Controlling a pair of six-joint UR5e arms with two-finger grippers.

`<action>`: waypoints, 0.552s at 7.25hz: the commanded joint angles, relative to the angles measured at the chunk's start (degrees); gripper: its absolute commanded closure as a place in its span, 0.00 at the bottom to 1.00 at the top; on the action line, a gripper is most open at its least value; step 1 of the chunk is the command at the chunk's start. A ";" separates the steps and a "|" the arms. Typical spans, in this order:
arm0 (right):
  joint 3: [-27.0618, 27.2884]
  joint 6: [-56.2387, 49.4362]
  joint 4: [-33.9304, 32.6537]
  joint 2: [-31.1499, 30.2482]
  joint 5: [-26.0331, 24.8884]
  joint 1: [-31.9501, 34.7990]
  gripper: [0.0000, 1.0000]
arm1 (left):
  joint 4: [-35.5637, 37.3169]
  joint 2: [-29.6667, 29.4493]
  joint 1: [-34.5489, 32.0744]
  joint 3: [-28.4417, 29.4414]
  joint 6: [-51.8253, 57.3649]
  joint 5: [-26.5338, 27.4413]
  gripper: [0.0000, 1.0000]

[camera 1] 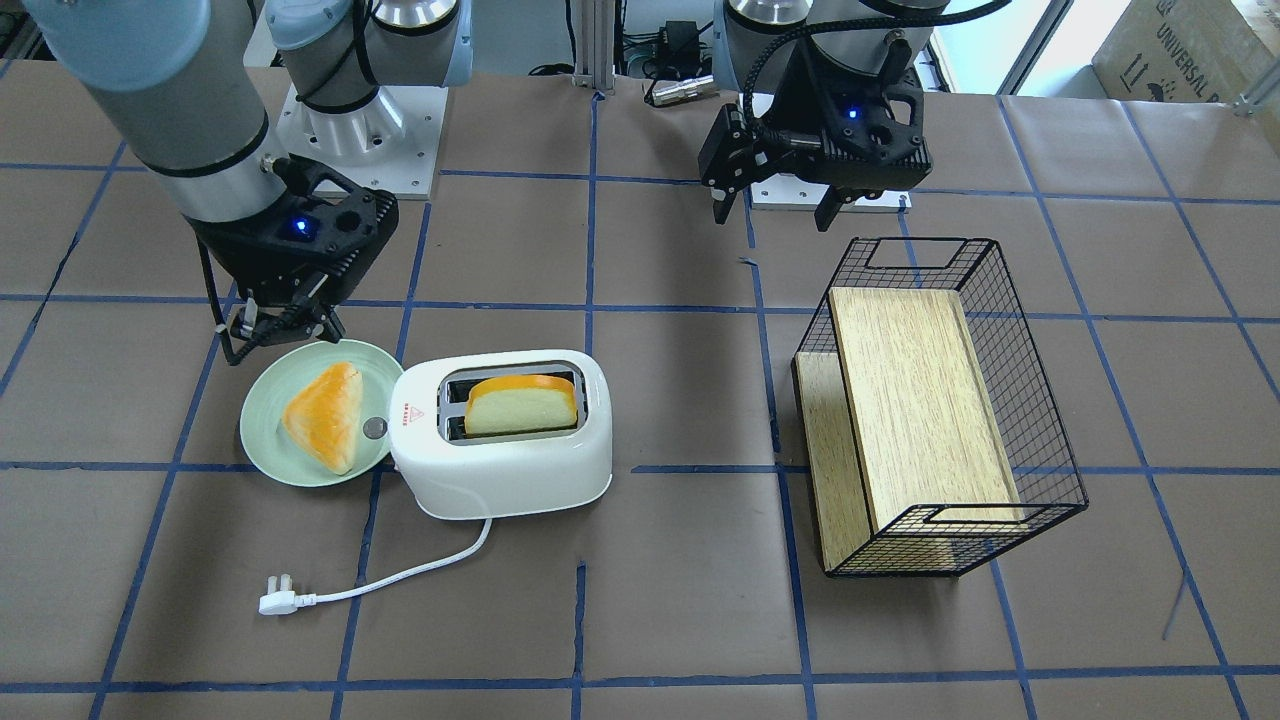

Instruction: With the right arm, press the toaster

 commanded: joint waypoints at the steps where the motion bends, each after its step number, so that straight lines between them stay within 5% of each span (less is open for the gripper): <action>1: -1.07 19.93 3.75 -3.27 0.20 -0.39 0.78 | 0.00 0.00 0.00 0.00 0.00 0.00 0.00; 4: -0.89 50.86 4.13 -4.07 -0.51 -0.22 0.29 | 0.00 0.00 0.00 0.00 0.00 0.00 0.00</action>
